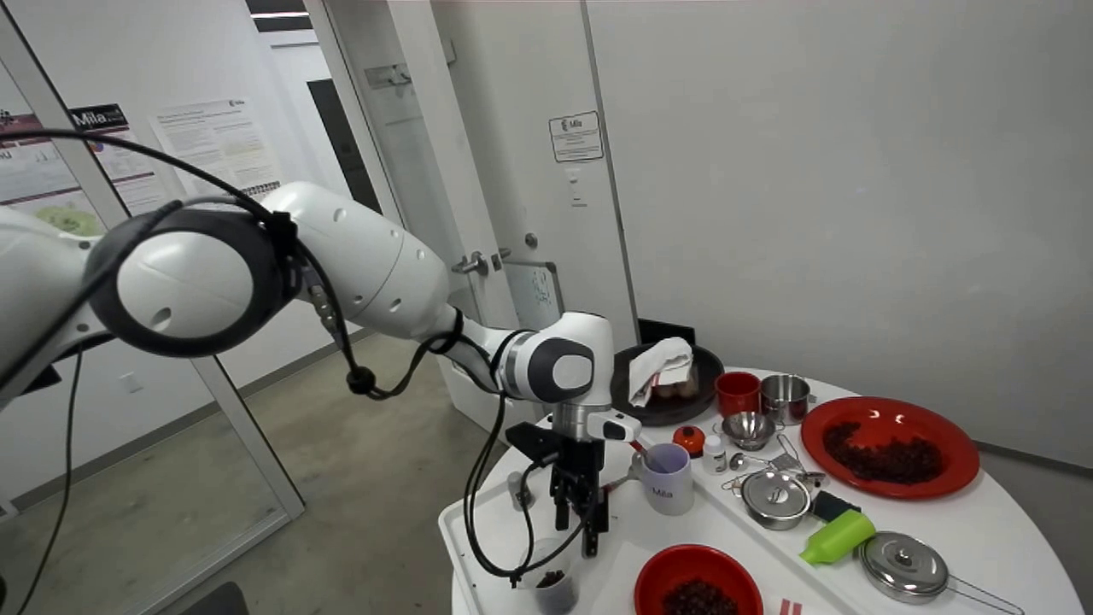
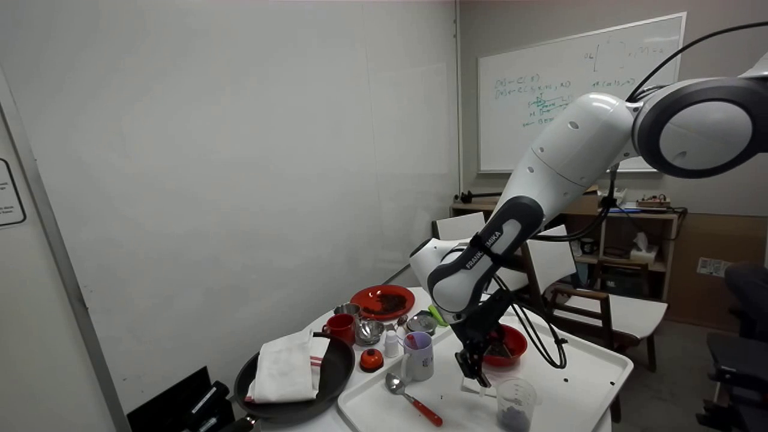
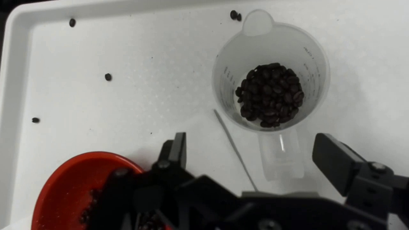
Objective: Pour the contents from the clear jar into the orange bowl
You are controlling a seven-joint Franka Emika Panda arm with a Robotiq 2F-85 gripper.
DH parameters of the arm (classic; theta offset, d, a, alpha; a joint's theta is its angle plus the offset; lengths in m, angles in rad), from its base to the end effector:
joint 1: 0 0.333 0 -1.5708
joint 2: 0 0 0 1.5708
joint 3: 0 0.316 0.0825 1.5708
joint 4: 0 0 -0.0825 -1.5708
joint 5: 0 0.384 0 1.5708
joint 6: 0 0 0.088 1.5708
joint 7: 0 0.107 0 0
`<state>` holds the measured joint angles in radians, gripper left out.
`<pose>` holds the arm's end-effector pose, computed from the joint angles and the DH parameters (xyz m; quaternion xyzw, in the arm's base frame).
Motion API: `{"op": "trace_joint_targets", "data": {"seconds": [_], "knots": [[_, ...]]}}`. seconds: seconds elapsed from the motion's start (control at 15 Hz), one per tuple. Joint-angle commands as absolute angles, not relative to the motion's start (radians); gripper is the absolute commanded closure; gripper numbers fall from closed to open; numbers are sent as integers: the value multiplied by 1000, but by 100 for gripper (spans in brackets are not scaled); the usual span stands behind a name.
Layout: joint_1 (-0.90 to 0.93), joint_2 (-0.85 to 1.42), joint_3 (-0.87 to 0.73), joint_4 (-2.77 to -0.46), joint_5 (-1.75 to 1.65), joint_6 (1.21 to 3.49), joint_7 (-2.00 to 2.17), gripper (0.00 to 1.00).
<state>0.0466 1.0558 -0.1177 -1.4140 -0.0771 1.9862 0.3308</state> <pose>0.6480 -0.0428 0.0361 0.9555 -0.1537 -0.2229 0.1171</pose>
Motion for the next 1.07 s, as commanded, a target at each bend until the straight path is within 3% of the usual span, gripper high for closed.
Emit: {"op": "trace_joint_targets", "data": {"seconds": [0.0,0.33,1.0], "knots": [[12,1113,-83,-1307,-35,1899,270,0],[-16,1129,-47,-1247,-28,1816,152,0],[25,1096,-70,-1357,-60,1960,192,0]]}}
